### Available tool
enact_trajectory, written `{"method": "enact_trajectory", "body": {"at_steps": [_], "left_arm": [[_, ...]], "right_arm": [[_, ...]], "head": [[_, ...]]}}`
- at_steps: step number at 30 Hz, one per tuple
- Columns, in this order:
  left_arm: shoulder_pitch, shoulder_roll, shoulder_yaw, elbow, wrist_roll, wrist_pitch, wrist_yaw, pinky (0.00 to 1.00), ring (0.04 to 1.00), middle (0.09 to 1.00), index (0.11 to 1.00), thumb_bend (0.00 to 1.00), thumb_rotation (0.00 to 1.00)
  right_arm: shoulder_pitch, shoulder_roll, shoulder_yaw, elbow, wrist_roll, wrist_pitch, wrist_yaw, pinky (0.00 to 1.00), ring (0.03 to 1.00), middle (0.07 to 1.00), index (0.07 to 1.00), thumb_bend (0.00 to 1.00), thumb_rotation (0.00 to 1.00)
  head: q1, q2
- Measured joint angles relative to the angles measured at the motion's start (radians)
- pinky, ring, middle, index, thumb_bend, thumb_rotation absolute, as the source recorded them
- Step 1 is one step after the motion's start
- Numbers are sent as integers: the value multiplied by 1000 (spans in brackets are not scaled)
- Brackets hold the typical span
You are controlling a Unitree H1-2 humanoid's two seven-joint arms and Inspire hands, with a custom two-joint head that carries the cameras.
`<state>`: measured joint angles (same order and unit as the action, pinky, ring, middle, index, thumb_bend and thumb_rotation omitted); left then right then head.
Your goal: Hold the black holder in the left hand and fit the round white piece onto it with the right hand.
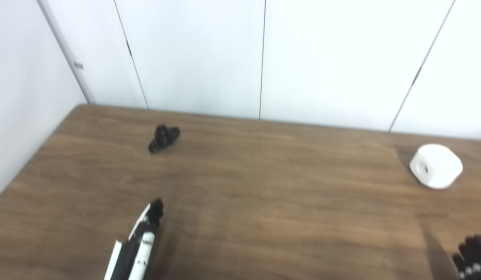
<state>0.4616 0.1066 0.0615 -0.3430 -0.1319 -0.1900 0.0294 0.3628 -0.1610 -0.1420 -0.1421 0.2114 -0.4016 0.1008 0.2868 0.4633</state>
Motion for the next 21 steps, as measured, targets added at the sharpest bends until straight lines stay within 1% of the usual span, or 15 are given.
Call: {"method": "enact_trajectory", "body": {"at_steps": [4,7,10,16,18,20,21], "left_arm": [[-2,-1,-7,9,2,-13,10,992,958,947,925,219,746],[-4,-1,-11,21,2,-25,15,976,953,942,918,232,687],[-6,-1,-13,27,3,-30,18,959,946,934,917,248,666],[-8,-1,-16,32,6,-40,21,946,942,931,918,278,636],[-9,-1,-17,32,16,-40,28,937,938,928,915,295,576],[-10,-1,-18,32,38,-40,37,940,939,930,917,304,488],[-10,-1,-19,32,47,-40,39,941,939,930,917,306,465]], "right_arm": [[-2,-1,-2,14,0,-24,3,1000,998,1000,1000,577,973],[-3,-1,-2,20,2,-33,9,1000,1000,1000,1000,565,976],[-5,-2,-2,23,4,-34,15,1000,1000,1000,1000,569,980],[-7,-2,-5,27,6,-37,18,1000,1000,1000,1000,564,977],[-7,-2,-6,29,8,-37,19,1000,1000,1000,1000,557,979],[-7,-2,-6,29,10,-37,19,1000,992,1000,1000,539,985],[-7,-2,-7,29,11,-37,20,1000,989,1000,1000,535,987]], "head": [[15,-14],[25,-32],[29,-41],[29,-37],[25,-29],[25,-29],[25,-29]]}}
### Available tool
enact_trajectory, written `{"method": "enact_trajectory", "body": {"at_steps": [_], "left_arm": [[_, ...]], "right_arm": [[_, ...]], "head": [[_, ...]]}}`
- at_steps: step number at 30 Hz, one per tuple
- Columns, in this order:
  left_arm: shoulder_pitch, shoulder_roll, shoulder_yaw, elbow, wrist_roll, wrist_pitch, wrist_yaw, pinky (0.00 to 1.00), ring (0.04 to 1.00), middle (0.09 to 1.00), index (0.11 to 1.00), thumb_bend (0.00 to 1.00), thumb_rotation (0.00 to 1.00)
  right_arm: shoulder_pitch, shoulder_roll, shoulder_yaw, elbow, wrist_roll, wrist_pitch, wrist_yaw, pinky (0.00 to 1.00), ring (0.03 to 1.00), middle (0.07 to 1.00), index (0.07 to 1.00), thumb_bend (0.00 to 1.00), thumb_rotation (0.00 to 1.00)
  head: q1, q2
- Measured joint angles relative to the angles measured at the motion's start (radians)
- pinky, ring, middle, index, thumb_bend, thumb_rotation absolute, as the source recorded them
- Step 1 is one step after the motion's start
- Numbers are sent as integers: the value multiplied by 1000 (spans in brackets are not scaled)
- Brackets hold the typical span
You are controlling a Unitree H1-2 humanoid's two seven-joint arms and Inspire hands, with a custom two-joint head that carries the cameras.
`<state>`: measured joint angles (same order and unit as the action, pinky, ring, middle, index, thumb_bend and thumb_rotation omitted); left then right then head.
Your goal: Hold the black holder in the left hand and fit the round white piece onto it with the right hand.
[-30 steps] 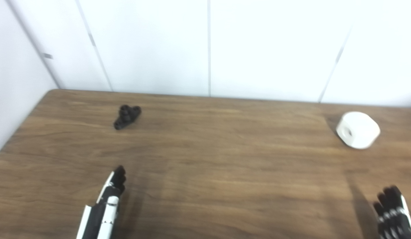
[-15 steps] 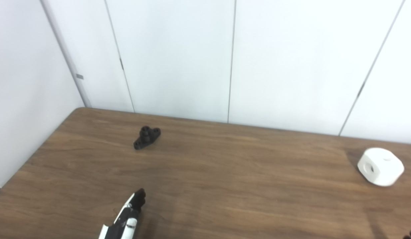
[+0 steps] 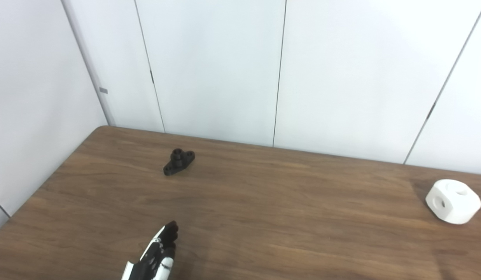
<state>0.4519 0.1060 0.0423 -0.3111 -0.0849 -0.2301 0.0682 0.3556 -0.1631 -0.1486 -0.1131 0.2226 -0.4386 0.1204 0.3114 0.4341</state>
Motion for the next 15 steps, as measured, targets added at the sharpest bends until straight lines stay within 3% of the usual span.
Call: {"method": "enact_trajectory", "body": {"at_steps": [1,5,7,8,11,15], "left_arm": [[0,0,0,0,8,0,2,922,933,926,913,322,308],[-3,2,2,-6,50,11,13,903,937,928,910,364,45],[-9,5,6,-13,76,21,14,868,923,920,903,404,11],[-14,7,9,-19,105,30,15,840,898,897,884,448,43],[-44,12,32,-56,196,67,19,855,900,899,876,501,25],[-121,21,57,-89,204,109,16,886,929,922,882,571,0]], "right_arm": [[0,0,0,0,1,0,0,1000,956,980,1000,523,987],[0,0,-2,0,4,-1,1,938,899,933,978,518,966],[0,0,-2,2,4,-4,1,896,881,915,961,520,952],[0,0,-2,2,3,-4,1,859,868,904,948,517,952],[0,1,-2,2,-10,-4,0,819,850,889,930,521,956],[-1,1,-2,3,-15,-6,0,780,830,870,902,526,941]], "head": [[-2,5],[-11,6],[-15,6],[-18,8],[-20,8],[-25,6]]}}
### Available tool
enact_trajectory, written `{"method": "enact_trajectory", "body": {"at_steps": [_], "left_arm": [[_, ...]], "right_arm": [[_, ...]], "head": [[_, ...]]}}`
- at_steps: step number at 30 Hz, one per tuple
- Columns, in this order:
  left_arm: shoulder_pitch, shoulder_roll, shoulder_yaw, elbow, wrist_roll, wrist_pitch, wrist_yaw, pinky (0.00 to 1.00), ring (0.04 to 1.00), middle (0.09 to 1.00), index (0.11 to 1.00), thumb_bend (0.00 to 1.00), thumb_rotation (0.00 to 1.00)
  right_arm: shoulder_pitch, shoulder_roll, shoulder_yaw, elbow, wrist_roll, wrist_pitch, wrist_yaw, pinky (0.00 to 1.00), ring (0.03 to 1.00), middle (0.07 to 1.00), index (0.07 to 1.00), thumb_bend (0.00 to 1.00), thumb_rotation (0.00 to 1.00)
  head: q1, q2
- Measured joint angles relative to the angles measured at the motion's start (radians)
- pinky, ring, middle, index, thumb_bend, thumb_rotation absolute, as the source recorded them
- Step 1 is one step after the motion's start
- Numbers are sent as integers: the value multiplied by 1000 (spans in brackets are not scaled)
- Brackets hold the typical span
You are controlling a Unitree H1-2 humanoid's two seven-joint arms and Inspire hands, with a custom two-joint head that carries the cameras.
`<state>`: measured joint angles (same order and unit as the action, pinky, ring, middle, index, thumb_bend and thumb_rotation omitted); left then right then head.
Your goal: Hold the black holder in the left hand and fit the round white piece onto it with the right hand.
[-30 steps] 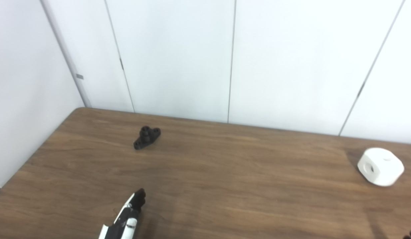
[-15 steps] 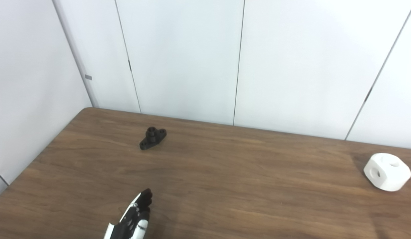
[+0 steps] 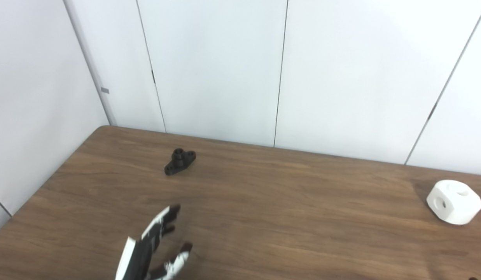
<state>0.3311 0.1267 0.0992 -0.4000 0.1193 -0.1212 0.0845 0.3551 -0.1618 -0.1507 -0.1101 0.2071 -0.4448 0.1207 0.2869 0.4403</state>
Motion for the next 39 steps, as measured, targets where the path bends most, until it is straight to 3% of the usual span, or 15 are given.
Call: {"method": "enact_trajectory", "body": {"at_steps": [3,9,16,21,28,36,39], "left_arm": [[-38,6,12,-25,31,48,-1,886,932,925,880,615,56],[-118,30,54,-60,148,161,-10,928,945,939,887,687,271],[-227,120,112,-37,225,242,-17,920,941,935,903,716,347],[-299,178,125,35,240,285,-27,919,937,927,902,714,351],[-391,242,122,131,271,291,-39,914,961,931,889,738,357],[-488,287,61,274,404,340,-34,919,967,929,861,767,379],[-520,288,34,342,437,349,-28,974,977,934,857,777,385]], "right_arm": [[0,2,1,1,0,-5,0,731,805,855,877,546,924],[-1,4,1,1,-3,-5,0,699,790,844,857,588,916],[-1,6,1,1,-11,-5,0,674,788,840,844,658,900],[-1,6,1,2,-12,-6,0,661,787,840,840,695,889],[-1,9,1,2,-14,-6,0,675,811,856,852,735,886],[-1,9,1,2,-14,-10,0,693,816,861,857,761,878],[-2,9,1,2,-15,-8,0,686,809,861,859,779,873]], "head": [[-3,-2],[-9,-2],[-9,-3],[-5,-3],[-8,0],[-11,0],[-11,0]]}}
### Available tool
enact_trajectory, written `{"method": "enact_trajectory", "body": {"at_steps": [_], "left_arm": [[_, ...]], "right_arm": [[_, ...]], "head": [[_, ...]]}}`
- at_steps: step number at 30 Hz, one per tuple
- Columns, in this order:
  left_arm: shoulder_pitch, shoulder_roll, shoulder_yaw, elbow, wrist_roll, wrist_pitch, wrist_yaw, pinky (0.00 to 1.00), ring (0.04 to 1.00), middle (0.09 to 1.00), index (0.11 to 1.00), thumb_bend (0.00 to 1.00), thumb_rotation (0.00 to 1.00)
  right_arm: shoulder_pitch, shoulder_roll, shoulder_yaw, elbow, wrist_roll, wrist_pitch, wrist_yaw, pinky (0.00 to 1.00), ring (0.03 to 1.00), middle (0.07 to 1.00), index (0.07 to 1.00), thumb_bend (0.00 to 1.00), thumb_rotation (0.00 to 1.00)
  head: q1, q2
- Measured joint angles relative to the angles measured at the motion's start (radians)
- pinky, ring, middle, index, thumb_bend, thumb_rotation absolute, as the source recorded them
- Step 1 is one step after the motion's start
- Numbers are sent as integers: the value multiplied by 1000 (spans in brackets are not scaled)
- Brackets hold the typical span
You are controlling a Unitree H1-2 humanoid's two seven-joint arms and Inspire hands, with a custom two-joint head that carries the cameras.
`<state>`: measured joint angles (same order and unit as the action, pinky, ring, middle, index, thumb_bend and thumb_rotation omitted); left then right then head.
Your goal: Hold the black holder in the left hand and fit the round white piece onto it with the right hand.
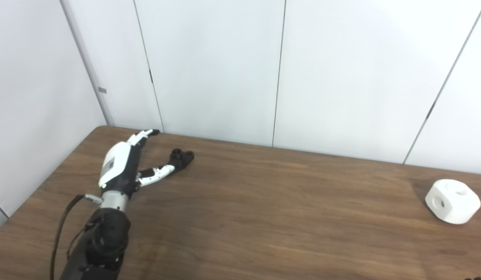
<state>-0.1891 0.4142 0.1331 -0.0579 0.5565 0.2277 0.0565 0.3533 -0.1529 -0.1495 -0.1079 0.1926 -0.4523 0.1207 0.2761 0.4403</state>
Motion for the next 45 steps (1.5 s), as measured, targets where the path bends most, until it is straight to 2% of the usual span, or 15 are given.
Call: {"method": "enact_trajectory", "body": {"at_steps": [6,9,15,21,24,34,45], "left_arm": [[-58,12,-66,133,71,70,4,1000,1000,952,862,824,476],[-79,20,-88,168,95,105,3,1000,1000,956,844,846,465],[-116,28,-114,255,105,131,15,1000,1000,966,835,863,439],[-123,32,-123,312,105,139,37,1000,1000,966,840,855,431],[-133,35,-124,333,105,144,60,1000,1000,959,816,834,391],[-153,37,-130,399,92,142,89,1000,1000,945,779,812,378],[-191,37,-143,436,55,142,91,1000,989,934,752,813,361]], "right_arm": [[0,0,1,-1,0,1,0,681,811,859,861,808,866],[0,0,1,-1,0,1,0,681,810,857,860,823,862],[0,0,1,-1,1,-1,0,676,812,855,864,826,856],[0,0,2,0,0,-5,0,683,819,861,869,841,858],[0,0,2,0,0,-5,0,693,829,865,874,851,859],[-1,0,3,1,-1,-5,0,737,847,882,898,855,866],[-4,0,3,3,-2,-6,0,734,835,878,897,826,867]], "head": [[-5,3],[-9,5],[-9,6],[-11,8],[-11,8],[-17,3],[-25,5]]}}
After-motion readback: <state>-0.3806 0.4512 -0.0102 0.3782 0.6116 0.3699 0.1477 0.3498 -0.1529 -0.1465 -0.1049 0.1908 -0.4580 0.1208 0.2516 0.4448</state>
